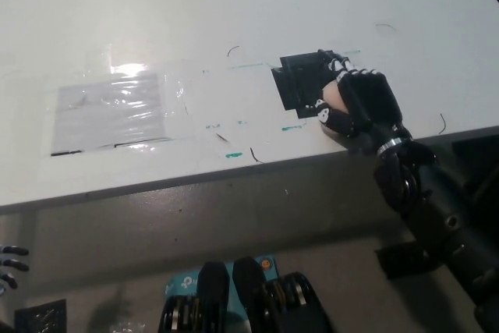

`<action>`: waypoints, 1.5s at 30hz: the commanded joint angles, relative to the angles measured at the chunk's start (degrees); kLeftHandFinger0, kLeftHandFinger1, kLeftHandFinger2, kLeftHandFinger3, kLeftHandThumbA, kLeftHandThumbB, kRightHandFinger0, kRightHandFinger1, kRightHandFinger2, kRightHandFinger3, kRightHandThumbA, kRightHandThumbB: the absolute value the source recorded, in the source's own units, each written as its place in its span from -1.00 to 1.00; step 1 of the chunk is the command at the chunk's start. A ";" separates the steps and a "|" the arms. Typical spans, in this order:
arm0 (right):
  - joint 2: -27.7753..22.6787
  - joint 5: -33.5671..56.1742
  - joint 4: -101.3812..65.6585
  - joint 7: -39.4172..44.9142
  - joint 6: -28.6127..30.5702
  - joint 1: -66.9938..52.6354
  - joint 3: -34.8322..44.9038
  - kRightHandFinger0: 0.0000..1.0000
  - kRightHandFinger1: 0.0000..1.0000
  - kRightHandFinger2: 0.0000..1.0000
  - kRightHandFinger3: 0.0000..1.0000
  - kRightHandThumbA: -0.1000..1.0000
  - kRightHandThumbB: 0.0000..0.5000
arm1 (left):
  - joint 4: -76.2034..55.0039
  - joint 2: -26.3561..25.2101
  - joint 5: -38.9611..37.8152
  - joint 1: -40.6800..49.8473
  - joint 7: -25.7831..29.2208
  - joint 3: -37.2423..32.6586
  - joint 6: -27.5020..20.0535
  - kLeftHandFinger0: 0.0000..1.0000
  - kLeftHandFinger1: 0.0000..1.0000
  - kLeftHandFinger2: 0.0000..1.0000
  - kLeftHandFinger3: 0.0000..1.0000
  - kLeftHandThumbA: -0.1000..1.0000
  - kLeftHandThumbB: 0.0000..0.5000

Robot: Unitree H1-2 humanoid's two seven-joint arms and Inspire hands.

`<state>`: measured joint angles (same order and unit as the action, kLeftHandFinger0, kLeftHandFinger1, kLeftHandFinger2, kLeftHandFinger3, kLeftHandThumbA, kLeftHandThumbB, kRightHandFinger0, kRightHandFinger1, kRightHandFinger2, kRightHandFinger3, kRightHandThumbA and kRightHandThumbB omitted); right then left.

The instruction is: The robot uses its right hand to grab and squeeze a pink dumpling toy kept on the black mask on the desk

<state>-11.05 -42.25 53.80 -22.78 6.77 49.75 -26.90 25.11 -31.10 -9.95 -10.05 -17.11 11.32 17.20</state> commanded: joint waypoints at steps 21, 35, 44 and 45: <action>-1.81 -4.19 -27.36 9.63 -15.70 -3.60 1.36 1.00 1.00 1.00 1.00 0.87 1.00 | -0.86 -1.05 -0.75 0.25 -0.55 0.92 -1.13 -1.00 -0.60 -0.35 -0.22 1.00 1.00; -6.75 -1.87 -48.32 15.85 -14.63 -8.43 6.16 1.00 1.00 1.00 1.00 0.10 0.20 | -0.77 -1.20 -0.75 0.77 -0.80 0.90 -0.96 -0.99 -0.55 -0.28 -0.16 1.00 1.00; -7.60 0.25 -59.36 11.61 -11.60 -17.66 16.30 -0.58 -0.05 0.72 0.52 -0.53 -0.51 | -1.05 -1.19 -0.30 0.85 -0.11 0.91 -0.52 -0.98 -0.54 -0.28 -0.18 1.00 1.00; -7.39 0.75 -59.46 11.28 -11.28 -18.40 16.99 -0.71 -0.26 0.50 0.38 -0.63 -0.50 | -0.99 -1.15 -0.38 0.80 -0.09 0.98 -0.43 -0.98 -0.54 -0.27 -0.18 1.00 1.00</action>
<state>-17.47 -43.90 -2.61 -8.64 -7.44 32.52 -13.09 25.60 -31.05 -10.00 -9.02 -17.11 11.73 17.02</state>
